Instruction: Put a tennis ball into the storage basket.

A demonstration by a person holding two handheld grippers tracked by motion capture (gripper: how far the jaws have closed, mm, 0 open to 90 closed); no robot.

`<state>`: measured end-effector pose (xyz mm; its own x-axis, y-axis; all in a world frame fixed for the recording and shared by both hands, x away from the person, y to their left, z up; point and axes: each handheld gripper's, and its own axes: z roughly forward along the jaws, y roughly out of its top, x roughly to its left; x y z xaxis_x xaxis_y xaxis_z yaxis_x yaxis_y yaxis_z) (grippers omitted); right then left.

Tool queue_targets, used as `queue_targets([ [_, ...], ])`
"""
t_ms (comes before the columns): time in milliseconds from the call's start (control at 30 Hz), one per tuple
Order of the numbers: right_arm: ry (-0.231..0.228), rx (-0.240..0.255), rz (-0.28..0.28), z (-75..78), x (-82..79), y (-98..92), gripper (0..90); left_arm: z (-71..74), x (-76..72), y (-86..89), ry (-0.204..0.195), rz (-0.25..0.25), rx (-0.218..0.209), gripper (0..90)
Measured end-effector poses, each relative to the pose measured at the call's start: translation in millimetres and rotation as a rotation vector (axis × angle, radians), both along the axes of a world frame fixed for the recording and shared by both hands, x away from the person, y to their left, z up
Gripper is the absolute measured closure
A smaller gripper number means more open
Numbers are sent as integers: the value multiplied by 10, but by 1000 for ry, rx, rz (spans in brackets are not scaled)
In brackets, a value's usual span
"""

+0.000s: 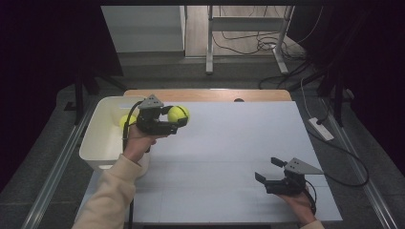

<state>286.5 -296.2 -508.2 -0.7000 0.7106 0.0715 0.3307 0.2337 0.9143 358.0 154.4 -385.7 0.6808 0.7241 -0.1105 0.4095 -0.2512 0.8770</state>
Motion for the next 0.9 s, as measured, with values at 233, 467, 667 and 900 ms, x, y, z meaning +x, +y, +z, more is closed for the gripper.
queue_targets([
  [233,1,-1,0,-1,4,2,89,23,-22,82,-6,18,-9,267],
  [467,1,-1,0,0,2,1,90,30,-40,148,-9,30,-10,267],
  [667,1,-3,0,2,5,0,89,42,-55,221,-14,46,-15,267],
  [900,-2,-1,3,3,4,5,89,58,-78,286,-18,60,-14,267],
])
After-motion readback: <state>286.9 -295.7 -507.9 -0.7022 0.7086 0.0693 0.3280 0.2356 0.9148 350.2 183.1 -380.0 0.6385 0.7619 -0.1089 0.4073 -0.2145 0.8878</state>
